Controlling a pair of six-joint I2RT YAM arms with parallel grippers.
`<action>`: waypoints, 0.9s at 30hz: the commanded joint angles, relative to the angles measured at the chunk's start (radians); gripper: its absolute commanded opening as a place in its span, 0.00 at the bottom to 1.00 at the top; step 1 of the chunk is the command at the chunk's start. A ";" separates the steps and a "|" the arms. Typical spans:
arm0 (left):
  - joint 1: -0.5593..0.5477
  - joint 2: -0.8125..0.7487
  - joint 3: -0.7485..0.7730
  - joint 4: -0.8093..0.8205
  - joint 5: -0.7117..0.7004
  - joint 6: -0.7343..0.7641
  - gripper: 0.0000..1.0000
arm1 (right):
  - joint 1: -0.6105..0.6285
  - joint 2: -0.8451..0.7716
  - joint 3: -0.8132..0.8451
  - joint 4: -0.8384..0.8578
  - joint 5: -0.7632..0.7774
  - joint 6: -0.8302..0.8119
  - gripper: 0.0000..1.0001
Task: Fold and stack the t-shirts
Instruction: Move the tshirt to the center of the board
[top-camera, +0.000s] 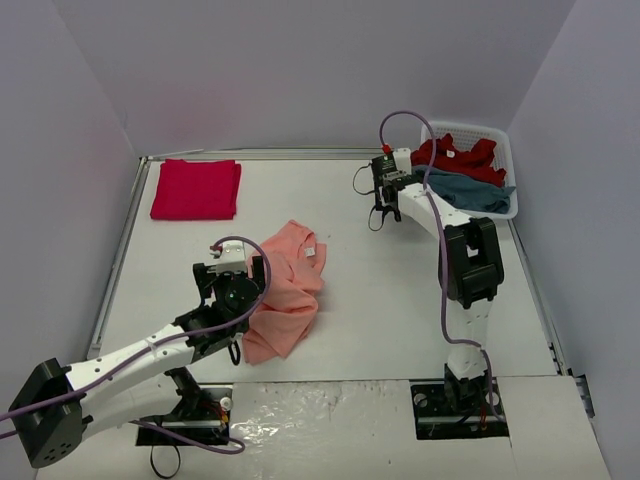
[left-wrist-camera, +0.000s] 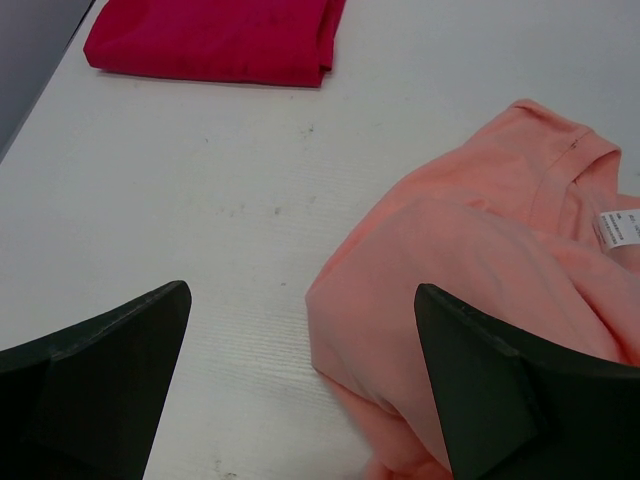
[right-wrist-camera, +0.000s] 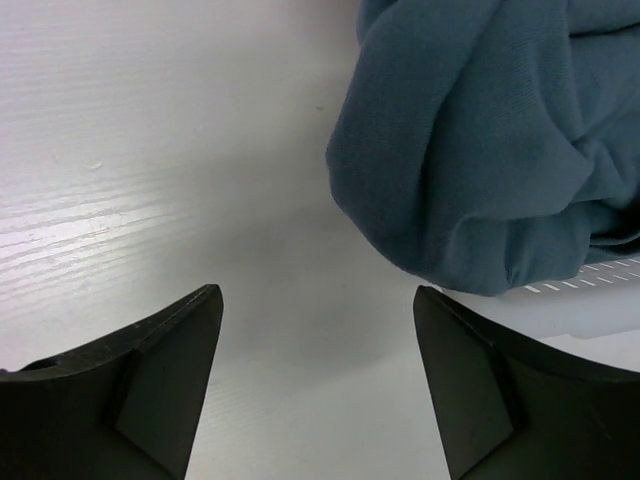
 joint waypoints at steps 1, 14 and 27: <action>0.006 0.003 0.050 0.009 -0.007 -0.001 0.94 | -0.011 0.018 0.026 -0.049 0.066 0.017 0.73; 0.006 0.018 0.050 0.009 -0.003 0.002 0.94 | -0.048 0.023 0.024 -0.088 0.078 0.059 0.73; 0.006 0.035 0.054 0.015 0.000 0.003 0.94 | -0.076 0.020 0.026 -0.121 0.046 0.088 0.72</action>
